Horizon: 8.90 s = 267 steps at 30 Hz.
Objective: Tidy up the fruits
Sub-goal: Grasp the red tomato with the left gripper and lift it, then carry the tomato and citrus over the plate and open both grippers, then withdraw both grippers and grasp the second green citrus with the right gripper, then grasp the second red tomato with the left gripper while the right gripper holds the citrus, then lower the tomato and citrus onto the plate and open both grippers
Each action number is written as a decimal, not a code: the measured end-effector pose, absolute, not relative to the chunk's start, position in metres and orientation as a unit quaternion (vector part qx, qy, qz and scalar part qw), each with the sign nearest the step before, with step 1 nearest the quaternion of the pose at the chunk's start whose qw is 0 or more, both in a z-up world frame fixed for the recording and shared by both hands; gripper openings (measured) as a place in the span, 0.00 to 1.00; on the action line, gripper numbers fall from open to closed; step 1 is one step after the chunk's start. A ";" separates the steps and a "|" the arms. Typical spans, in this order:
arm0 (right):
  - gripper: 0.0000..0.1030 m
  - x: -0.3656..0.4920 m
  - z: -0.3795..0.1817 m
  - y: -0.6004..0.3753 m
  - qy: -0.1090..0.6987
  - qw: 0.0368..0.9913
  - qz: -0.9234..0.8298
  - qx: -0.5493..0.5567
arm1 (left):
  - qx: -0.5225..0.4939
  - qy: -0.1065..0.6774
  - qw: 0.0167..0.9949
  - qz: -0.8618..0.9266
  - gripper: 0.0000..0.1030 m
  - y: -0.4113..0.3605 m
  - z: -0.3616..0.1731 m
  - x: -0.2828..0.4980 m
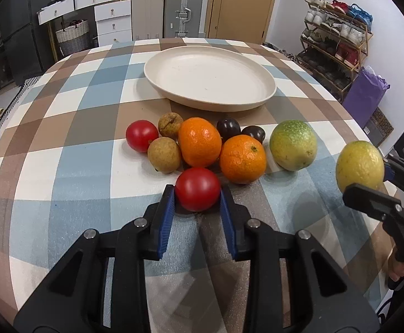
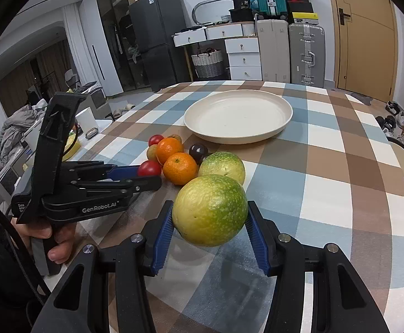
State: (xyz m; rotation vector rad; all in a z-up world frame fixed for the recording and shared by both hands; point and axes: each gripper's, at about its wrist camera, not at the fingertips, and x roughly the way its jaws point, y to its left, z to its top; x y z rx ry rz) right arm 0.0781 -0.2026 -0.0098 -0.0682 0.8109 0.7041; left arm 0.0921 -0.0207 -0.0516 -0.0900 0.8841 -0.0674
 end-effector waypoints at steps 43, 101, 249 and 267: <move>0.50 0.175 0.034 -0.203 0.300 0.890 0.342 0.033 | -0.042 0.310 0.949 -0.040 0.28 0.001 0.020 0.150; 0.94 0.230 -0.017 -0.180 0.348 0.891 0.291 0.010 | -0.044 0.321 0.946 -0.022 0.86 0.008 -0.015 0.200; 0.50 0.176 -0.030 -0.195 0.424 0.824 0.376 0.004 | -0.186 0.403 0.896 -0.030 0.27 0.074 -0.053 0.148; 0.50 0.175 -0.026 -0.197 0.409 0.833 0.373 0.010 | -0.170 0.365 0.915 -0.033 0.26 0.068 -0.036 0.138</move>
